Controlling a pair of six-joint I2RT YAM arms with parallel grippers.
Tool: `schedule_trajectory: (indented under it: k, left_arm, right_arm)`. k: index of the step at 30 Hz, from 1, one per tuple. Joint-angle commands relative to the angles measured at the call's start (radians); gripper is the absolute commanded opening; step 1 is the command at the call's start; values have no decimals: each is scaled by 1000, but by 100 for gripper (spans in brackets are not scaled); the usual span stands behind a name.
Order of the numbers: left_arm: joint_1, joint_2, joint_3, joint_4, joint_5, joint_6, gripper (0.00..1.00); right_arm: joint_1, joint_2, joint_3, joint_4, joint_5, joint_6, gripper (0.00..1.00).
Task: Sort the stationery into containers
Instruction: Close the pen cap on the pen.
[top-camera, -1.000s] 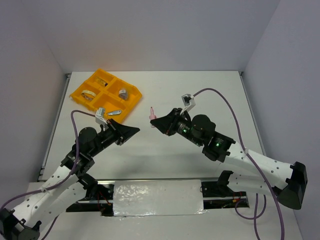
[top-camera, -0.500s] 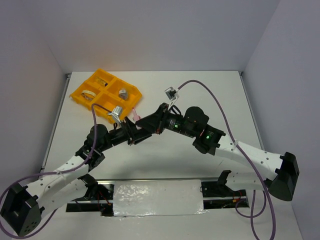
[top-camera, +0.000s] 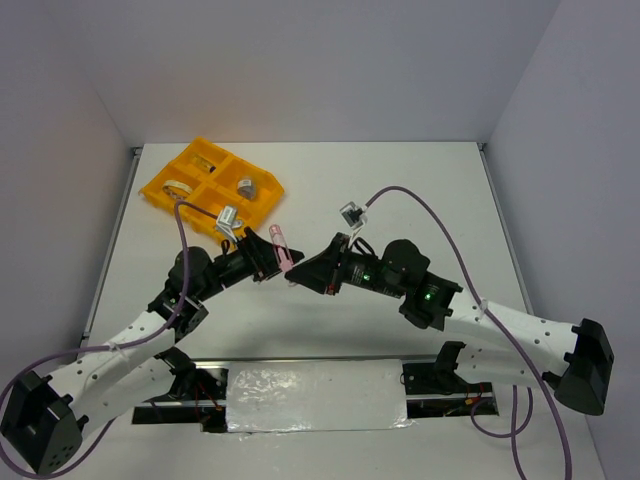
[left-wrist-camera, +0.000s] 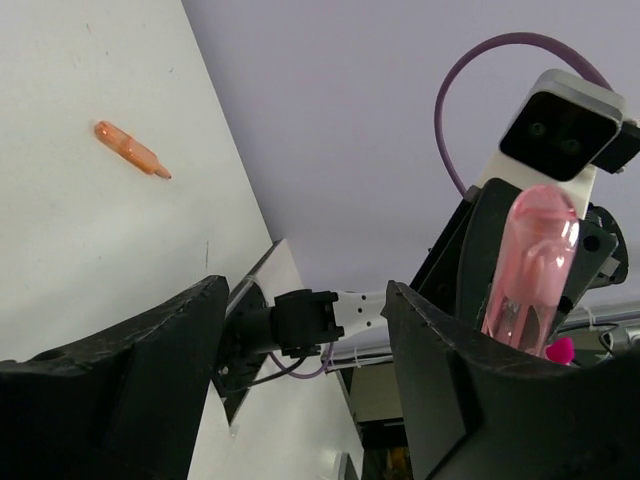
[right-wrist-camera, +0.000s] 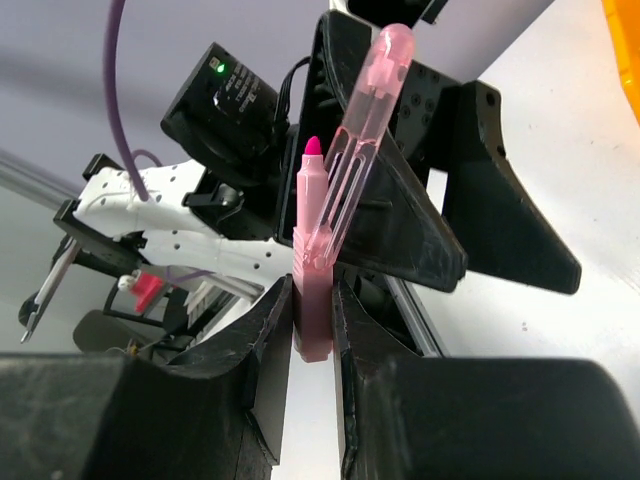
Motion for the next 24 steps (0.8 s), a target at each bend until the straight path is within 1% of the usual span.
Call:
schedule_trajectory:
  k: [1, 11, 15, 20, 24]
  left_arm:
    - [-3, -10, 20, 135, 7, 47, 78]
    - [-5, -58, -1, 123, -18, 121, 77]
    - [-5, -86, -10, 123, -26, 141, 76]
    - [-3, -113, -3, 80, -39, 179, 77]
    - [-3, -121, -3, 89, -33, 193, 76]
  right_arm:
    - [10, -28, -19, 1, 8, -1, 0]
    - [10, -42, -32, -26, 27, 0, 0]
    - [9, -29, -10, -46, 37, -3, 0]
    - [10, -14, 7, -50, 30, 0, 0]
    - [11, -2, 16, -56, 31, 5, 0]
